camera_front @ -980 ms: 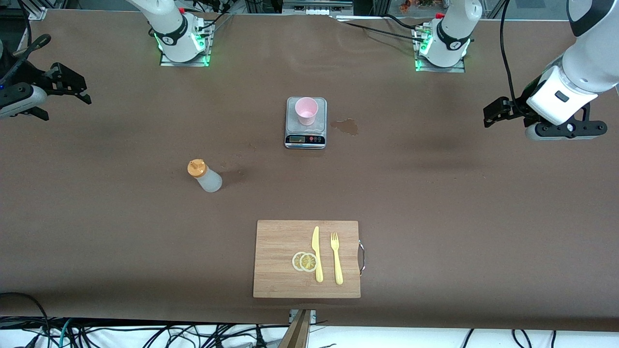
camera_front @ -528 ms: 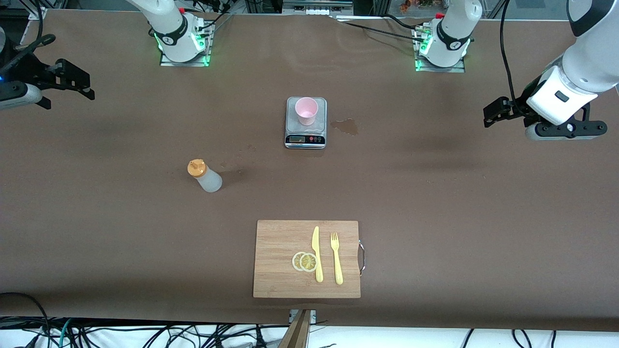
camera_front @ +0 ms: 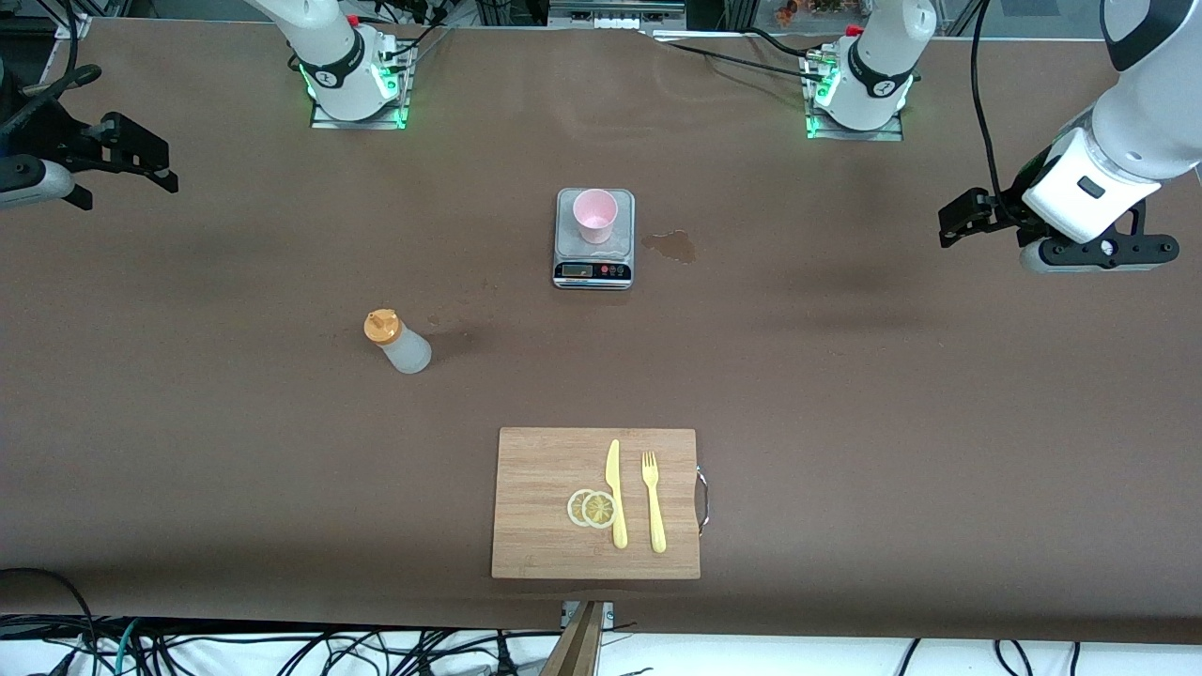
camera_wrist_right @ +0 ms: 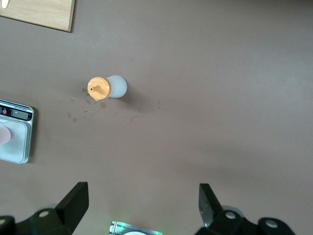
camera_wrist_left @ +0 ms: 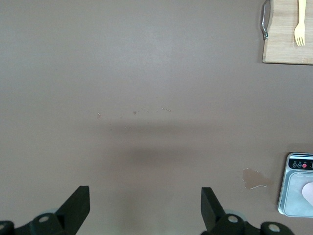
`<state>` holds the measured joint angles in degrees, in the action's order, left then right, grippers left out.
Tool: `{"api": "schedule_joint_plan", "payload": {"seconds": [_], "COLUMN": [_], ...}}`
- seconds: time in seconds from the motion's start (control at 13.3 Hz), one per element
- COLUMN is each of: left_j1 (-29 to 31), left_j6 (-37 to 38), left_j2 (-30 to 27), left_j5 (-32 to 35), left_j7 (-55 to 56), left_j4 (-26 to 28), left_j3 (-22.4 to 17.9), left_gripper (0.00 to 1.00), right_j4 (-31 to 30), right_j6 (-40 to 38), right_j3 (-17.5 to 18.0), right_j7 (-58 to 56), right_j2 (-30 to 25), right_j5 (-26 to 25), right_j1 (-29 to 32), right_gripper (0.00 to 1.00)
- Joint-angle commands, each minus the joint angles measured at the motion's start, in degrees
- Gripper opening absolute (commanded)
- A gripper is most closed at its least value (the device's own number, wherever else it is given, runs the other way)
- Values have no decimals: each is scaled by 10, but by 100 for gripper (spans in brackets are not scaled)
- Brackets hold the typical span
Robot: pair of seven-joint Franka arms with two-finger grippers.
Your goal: Add sauce to pink cup with both arms
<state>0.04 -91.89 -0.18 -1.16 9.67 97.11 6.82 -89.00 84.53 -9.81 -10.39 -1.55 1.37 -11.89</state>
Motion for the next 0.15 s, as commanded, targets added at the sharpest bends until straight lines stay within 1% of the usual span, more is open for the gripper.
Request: {"api": "schedule_joint_plan", "payload": {"seconds": [0.0, 0.08], "left_j1": [1, 1], "left_j6": [8, 8], "left_j2": [-3, -3], "left_j5": [-13, -13], "left_j7": [-9, -12], "left_j4": [-8, -8], "left_j3": [-1, -1], "left_gripper": [100, 100], "right_j4": [6, 6], "right_j6": [-9, -9], "right_j3": [1, 1], "right_j7": [8, 7], "right_j2": [-6, -6], "right_j5": [-8, -8], "right_j1": [2, 2], "right_gripper": [100, 100]}}
